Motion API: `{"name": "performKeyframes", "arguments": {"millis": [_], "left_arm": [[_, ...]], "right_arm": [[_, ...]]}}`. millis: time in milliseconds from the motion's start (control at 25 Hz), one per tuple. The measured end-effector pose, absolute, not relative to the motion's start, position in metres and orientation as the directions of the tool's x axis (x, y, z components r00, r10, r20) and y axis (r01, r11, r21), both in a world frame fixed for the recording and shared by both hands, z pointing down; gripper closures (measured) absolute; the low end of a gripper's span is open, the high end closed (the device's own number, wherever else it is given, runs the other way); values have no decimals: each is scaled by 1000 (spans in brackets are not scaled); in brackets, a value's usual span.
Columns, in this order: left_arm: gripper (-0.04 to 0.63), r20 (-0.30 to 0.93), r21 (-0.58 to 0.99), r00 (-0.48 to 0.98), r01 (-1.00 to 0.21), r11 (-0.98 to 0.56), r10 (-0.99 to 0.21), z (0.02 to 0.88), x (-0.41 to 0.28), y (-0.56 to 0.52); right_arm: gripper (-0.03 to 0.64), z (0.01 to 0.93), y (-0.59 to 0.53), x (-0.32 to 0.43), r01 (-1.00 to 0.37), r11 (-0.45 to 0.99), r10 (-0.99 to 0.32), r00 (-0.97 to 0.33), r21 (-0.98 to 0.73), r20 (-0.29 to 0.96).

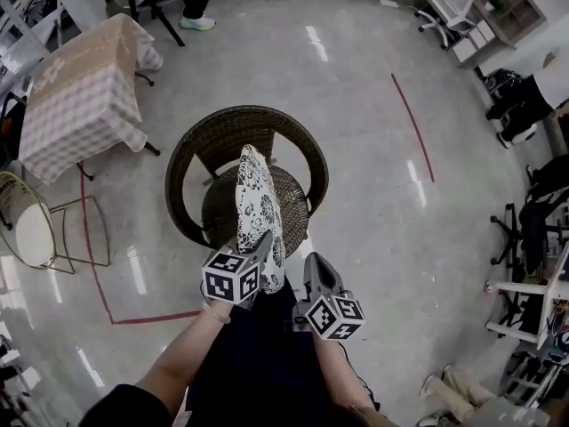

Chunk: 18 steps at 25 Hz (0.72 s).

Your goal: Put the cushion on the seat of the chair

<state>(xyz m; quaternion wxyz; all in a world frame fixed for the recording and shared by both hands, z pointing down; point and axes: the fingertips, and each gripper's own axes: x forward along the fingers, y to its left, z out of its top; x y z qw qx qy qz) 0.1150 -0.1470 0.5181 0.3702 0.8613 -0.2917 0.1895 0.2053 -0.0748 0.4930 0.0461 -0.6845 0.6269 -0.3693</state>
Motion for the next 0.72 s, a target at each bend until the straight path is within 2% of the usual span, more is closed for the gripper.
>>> {"name": "performKeyframes", "arguments": {"millis": [280, 720], "left_arm": [[569, 566, 529, 765, -623, -576, -308, 541, 156, -160], [569, 565, 559, 765, -631, -538, -310, 564, 205, -172]], "right_arm": [[592, 502, -74, 230, -798, -248, -887, -41, -550, 459], [592, 513, -66, 267, -751, -281, -878, -50, -598, 476]]}}
